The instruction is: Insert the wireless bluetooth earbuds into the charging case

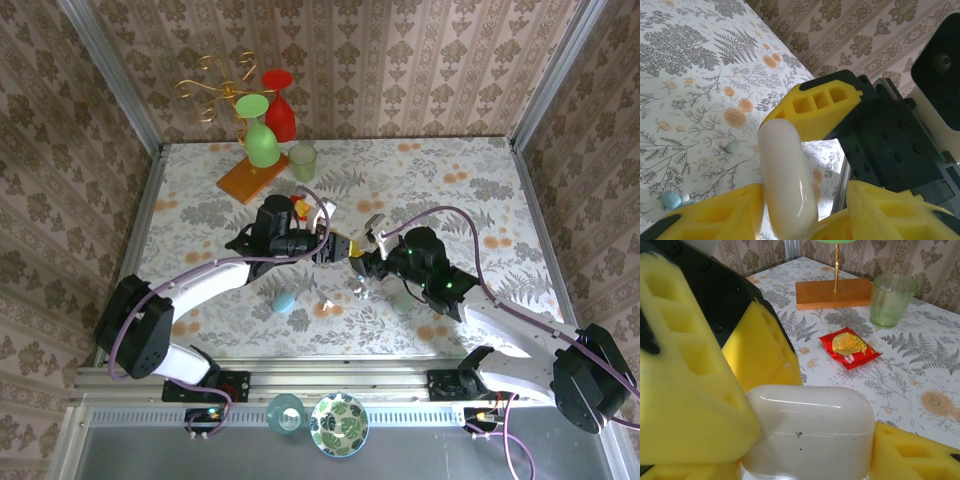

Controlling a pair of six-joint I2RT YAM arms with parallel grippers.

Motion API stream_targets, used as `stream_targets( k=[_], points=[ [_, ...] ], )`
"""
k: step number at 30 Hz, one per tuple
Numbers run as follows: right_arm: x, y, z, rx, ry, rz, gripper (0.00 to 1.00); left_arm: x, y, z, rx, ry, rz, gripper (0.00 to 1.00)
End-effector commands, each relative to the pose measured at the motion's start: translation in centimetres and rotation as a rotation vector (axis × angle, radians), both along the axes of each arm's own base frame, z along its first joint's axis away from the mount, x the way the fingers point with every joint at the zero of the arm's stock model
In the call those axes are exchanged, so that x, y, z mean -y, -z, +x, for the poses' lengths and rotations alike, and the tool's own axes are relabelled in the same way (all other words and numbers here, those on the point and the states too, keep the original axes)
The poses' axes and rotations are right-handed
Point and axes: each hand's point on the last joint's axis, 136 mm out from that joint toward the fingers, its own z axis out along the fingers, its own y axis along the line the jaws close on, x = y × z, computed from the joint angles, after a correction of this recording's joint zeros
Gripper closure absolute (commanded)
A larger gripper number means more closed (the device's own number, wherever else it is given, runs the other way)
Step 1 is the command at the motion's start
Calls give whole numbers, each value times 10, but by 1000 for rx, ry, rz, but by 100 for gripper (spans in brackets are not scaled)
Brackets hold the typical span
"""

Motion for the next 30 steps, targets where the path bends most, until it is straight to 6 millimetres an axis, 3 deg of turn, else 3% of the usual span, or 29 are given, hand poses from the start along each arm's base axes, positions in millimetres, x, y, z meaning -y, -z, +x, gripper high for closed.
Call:
stream_targets(
  k=[1, 4, 10, 13, 16, 18, 21, 25, 30],
  points=[
    [-6, -18, -5, 56, -42, 44, 43, 8, -8, -5, 16, 54, -19, 61],
    [-6, -19, -6, 61, -45, 44, 43, 9, -5, -7, 4, 67, -19, 74],
    [-5, -18, -7, 61, -43, 36, 42, 7, -7, -9, 21, 78, -24, 85],
    [-3, -17, -11, 58, -51, 21, 31, 3, -10, -6, 48, 71, -26, 89],
    [1, -17, -22, 42, -103, 18, 16, -7, -12, -1, 90, 66, -29, 90],
    [5, -18, -32, 12, -152, 43, 13, -16, -13, 3, 133, 64, -26, 90],
    [8, -32, -46, -24, -234, 128, 12, -29, -14, 1, 220, 98, -15, 91],
    [9, -53, -49, -91, -288, 228, 12, -40, -15, -17, 352, 191, 22, 90],
    [-1, -60, -53, -198, -389, 241, 16, -47, -25, -39, 448, 292, -4, 91]
  ],
)
